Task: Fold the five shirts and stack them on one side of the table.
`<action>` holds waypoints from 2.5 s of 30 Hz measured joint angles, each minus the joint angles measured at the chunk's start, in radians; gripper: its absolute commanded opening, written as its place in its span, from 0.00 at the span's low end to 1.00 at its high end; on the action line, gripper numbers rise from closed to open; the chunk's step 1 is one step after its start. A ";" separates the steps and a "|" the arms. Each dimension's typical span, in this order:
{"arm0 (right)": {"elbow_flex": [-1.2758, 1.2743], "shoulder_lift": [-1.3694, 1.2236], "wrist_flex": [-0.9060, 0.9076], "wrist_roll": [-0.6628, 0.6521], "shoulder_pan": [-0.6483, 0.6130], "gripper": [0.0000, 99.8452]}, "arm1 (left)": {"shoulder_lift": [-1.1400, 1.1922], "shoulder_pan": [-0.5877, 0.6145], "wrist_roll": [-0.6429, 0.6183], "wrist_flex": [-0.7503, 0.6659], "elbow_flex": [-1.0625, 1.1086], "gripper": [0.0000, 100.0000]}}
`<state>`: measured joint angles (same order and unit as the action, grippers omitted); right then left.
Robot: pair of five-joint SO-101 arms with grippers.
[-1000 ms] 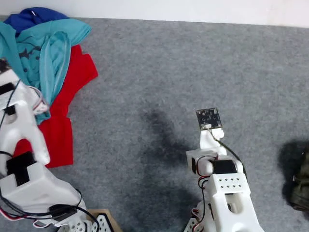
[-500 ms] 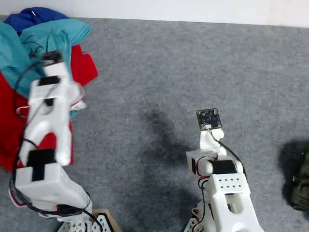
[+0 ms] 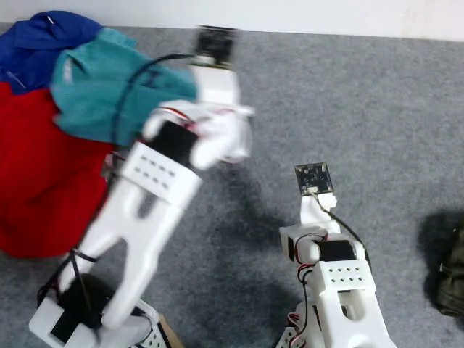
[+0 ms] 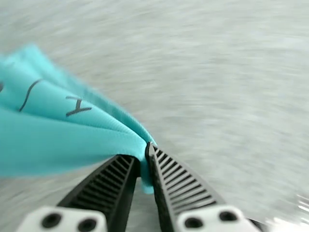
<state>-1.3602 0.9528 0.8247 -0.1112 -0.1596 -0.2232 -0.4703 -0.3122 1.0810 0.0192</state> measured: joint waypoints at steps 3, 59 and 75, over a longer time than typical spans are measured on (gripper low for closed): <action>0.000 0.000 -0.017 0.000 0.025 0.18 | 0.000 -0.140 -0.005 0.000 -0.041 0.02; 0.017 0.003 -0.025 0.190 0.284 0.19 | -0.075 0.726 0.044 -0.334 0.841 0.36; 0.017 0.003 -0.025 0.190 0.284 0.19 | 0.192 0.724 0.054 -0.342 0.684 0.01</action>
<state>-1.3433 0.9559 0.8002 0.0790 0.1243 -0.0315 0.2539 -0.2585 0.7388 0.7035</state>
